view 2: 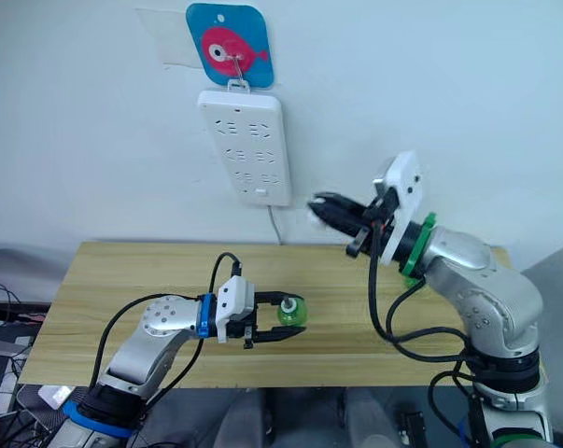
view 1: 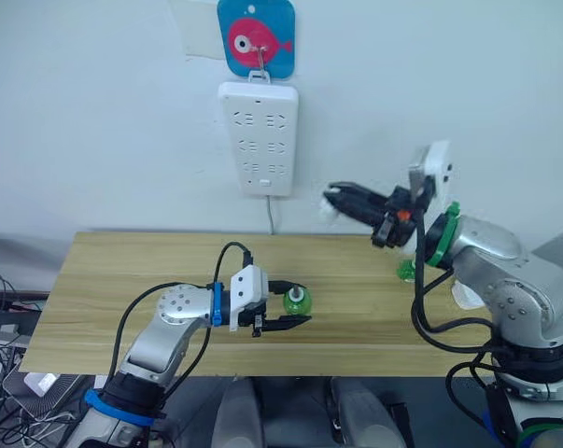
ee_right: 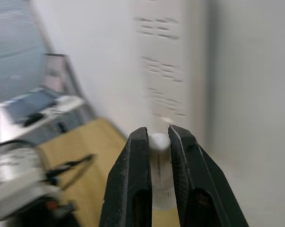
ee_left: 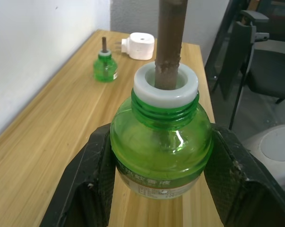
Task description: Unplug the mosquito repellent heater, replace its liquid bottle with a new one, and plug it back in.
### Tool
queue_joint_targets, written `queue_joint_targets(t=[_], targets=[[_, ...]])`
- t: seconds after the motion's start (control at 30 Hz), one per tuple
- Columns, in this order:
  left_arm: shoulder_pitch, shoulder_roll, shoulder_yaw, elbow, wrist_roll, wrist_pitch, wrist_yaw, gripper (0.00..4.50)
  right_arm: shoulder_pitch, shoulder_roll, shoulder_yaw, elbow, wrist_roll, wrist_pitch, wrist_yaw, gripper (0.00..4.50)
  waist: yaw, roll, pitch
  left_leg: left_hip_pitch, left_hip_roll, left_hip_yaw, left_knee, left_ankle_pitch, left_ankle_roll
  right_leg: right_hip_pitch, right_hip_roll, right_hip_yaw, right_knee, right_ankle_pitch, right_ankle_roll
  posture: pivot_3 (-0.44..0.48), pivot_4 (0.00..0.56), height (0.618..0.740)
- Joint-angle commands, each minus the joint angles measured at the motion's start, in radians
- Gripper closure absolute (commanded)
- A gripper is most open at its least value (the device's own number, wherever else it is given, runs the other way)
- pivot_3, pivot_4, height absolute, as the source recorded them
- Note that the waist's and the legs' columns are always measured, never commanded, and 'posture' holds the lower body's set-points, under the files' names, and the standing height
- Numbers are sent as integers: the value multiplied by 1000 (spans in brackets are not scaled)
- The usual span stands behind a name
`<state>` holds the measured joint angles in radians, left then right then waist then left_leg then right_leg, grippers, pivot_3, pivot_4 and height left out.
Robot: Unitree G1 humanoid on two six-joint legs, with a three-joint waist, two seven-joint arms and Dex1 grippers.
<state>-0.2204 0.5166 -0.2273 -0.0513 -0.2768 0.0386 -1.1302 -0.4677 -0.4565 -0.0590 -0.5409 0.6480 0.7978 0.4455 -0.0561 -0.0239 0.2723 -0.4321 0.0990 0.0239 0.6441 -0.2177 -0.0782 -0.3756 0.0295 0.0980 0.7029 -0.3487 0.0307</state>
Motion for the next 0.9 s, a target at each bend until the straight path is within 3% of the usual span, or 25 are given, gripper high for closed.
queue_joint_targets(t=[0.03,0.3,0.67,0.9], targets=[[8,-2,13,-24,-10,-3,9,2247,138,-20,51,25,-179,-107,-72,4273,1,0,0,-1,0,0,-1,0,0,0,0,0,-1,0,0,-124,262,740],[12,-3,12,-55,-20,28,28,2247,286,145,123,278,-428,-398,-216,4273,-24,0,0,-1,0,3,-1,0,0,-3,-1,3,2,0,0,-102,262,740],[30,8,17,-89,-23,45,37,2247,283,239,108,637,-541,-677,-229,4273,-24,0,0,0,0,3,0,0,-1,-3,0,3,4,0,0,-80,265,740],[40,8,16,-119,-28,61,51,2247,246,259,103,769,-562,-764,-216,4273,-23,0,0,0,0,3,0,0,-1,-4,0,3,5,0,0,-67,268,740]])
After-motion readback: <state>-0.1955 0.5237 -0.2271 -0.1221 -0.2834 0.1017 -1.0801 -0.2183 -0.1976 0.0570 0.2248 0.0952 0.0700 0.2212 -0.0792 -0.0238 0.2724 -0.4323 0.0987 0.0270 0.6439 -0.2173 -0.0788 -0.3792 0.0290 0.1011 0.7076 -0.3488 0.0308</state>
